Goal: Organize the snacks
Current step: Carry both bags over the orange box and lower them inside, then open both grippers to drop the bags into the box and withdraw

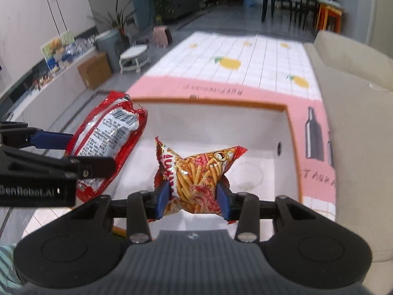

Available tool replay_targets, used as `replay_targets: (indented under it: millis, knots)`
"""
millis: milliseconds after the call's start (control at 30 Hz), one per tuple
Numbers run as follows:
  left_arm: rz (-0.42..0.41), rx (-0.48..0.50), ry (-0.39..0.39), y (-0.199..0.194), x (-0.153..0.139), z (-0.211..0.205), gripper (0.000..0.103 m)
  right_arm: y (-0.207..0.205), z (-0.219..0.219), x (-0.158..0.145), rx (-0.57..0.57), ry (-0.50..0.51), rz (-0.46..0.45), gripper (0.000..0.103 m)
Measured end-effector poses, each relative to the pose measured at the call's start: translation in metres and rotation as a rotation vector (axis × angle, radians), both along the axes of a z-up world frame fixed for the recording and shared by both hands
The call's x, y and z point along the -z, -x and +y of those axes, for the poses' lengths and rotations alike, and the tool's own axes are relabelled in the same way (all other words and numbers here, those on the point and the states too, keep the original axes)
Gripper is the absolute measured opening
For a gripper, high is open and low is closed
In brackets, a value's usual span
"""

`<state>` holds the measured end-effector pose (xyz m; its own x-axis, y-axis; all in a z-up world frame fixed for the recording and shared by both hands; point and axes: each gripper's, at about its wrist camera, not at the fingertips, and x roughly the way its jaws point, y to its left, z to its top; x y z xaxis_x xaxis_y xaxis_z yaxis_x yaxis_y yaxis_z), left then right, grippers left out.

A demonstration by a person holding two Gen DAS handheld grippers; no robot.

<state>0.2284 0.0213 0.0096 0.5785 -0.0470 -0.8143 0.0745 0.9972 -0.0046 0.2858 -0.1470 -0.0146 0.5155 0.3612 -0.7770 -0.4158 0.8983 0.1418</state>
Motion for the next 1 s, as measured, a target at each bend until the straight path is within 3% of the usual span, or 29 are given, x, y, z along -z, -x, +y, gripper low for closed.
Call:
replay_targets:
  millis: [500,700,1000]
  knots:
    - [0.216,0.124,-0.187,-0.038,0.047,-0.012,0.082,-0.056,0.024,0.078,-0.095,0.060,0.307,0.040]
    - [0.271,0.159,-0.257,-0.045,0.061,-0.018,0.082,-0.059,0.026,0.080,-0.111,0.071,0.320,0.042]
    - [0.248,0.154,-0.266,-0.039,0.065,-0.019,0.086,-0.056,0.036,0.077,-0.118,0.122,0.309,0.042]
